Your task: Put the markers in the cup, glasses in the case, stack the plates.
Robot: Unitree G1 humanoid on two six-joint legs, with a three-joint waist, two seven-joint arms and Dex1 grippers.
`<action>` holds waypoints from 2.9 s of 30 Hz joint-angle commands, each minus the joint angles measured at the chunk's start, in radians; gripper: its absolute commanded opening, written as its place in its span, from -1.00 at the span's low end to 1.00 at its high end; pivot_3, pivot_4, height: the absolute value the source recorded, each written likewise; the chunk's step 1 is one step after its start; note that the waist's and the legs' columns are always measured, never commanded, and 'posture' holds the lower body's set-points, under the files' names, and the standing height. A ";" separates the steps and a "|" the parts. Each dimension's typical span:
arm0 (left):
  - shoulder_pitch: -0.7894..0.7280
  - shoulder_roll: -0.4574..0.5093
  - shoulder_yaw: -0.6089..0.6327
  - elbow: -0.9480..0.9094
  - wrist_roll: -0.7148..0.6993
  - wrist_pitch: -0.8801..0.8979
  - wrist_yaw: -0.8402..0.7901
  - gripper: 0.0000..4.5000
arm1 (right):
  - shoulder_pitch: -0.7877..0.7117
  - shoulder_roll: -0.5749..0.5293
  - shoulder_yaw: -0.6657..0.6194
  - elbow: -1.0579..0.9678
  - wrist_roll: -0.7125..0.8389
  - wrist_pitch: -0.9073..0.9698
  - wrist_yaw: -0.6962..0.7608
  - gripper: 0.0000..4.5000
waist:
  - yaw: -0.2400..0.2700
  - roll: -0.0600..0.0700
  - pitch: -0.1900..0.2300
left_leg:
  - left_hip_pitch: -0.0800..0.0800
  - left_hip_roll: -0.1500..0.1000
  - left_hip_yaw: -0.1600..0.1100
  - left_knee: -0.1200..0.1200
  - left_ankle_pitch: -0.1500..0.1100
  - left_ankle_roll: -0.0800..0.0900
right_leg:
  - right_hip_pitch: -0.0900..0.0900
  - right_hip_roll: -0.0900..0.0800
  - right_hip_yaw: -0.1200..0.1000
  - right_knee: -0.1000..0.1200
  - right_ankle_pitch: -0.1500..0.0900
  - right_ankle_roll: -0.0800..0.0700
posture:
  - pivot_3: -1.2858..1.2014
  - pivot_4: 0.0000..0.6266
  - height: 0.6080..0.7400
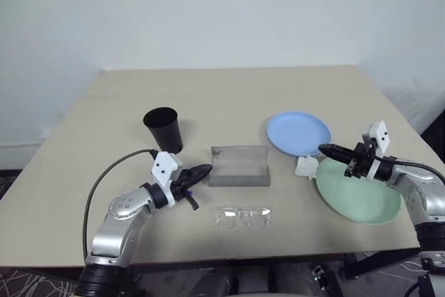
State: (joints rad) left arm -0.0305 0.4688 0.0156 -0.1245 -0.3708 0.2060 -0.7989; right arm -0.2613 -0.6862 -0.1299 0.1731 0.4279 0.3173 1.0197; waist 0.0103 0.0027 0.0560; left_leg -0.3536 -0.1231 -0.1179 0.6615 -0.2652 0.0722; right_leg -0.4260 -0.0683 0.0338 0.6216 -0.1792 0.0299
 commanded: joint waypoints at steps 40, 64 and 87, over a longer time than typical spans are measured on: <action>-0.062 -0.037 -0.094 -0.044 0.010 0.006 -0.035 -1.00 | -0.019 -0.208 -0.104 0.446 -0.167 -0.001 -0.077 0.14 | 0.006 0.001 0.000 | 0.000 0.000 0.001 0.003 0.001 0.001 | 0.002 0.000 0.000 0.000 0.000 0.000 | 0.03 -1.00 1.00; -0.035 -0.024 -0.082 -0.051 0.013 -0.001 -0.034 -1.00 | -0.134 -0.179 -0.095 0.652 -0.187 0.002 0.003 -0.98 | 0.000 0.001 0.000 | 0.001 0.000 0.002 0.003 0.001 0.002 | 0.003 0.000 0.001 0.000 0.000 0.000 | 0.03 -1.00 1.00; -0.063 -0.032 -0.098 -0.011 0.023 -0.013 -0.050 -1.00 | -0.181 -0.155 -0.135 0.452 0.010 0.274 0.256 -0.99 | 0.000 0.004 0.003 | 0.011 0.001 0.002 0.002 -0.001 0.005 | 0.014 -0.001 0.002 -0.002 -0.004 0.005 | 0.03 -1.00 1.00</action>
State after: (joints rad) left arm -0.0677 0.4345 -0.0935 -0.1238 -0.3486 0.2145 -0.8461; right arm -0.4193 -0.8398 -0.2510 0.6685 0.4090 0.5826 1.2717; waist 0.0100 0.0063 0.0587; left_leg -0.3430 -0.1224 -0.1154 0.6635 -0.2668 0.0773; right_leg -0.4118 -0.0693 0.0352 0.6191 -0.1834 0.0346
